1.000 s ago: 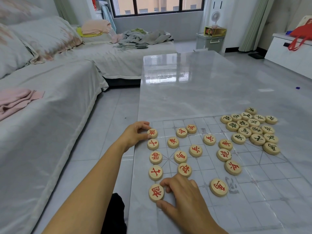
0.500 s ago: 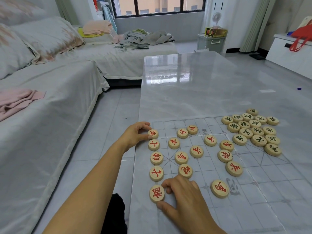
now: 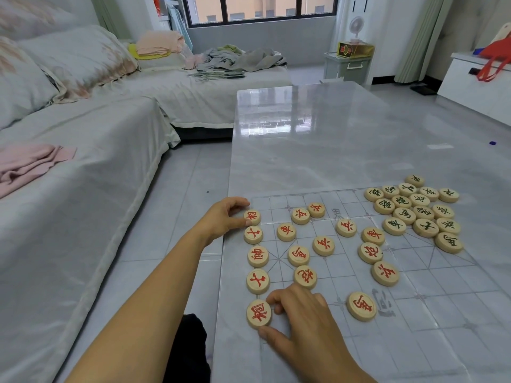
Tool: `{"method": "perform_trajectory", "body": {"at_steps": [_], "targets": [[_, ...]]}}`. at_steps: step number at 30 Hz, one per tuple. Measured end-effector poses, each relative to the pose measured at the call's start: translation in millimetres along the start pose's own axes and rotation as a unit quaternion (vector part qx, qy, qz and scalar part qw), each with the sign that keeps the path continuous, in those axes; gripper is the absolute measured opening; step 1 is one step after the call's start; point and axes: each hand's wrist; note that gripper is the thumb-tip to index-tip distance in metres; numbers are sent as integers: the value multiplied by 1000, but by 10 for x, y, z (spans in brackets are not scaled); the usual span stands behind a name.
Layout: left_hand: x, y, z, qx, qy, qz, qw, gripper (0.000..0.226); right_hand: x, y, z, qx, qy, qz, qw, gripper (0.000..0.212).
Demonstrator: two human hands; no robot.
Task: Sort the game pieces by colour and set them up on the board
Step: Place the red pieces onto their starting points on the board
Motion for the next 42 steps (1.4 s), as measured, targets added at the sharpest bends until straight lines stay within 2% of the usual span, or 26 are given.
{"method": "perform_trajectory", "body": {"at_steps": [5, 11, 18, 21, 25, 26, 42], "targets": [[5, 2, 34, -5, 11, 32, 999, 43, 21, 30, 1, 13, -15, -33, 999, 35], [-35, -84, 199, -12, 107, 69, 992, 28, 8, 7, -10, 8, -8, -12, 1000, 37], [20, -85, 245, 1, 121, -26, 992, 27, 15, 10, -24, 11, -12, -8, 1000, 37], [51, 35, 157, 15, 112, -89, 990, 29, 29, 17, -29, 21, -13, -21, 999, 37], [80, 167, 52, -2, 72, -119, 990, 32, 41, 77, -25, 14, -28, -53, 998, 40], [80, 177, 40, -7, 64, -121, 991, 31, 32, 87, -30, 16, -44, -54, 997, 43], [97, 148, 74, -5, 68, -95, 993, 29, 29, 61, -28, -17, -5, -4, 1000, 37]]}}
Point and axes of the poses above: each hand's wrist, its own z-axis away from the middle knuckle, its own x-axis out of the palm, y = z × x, and after that the axes turned 8 degrees about -z, right-handed
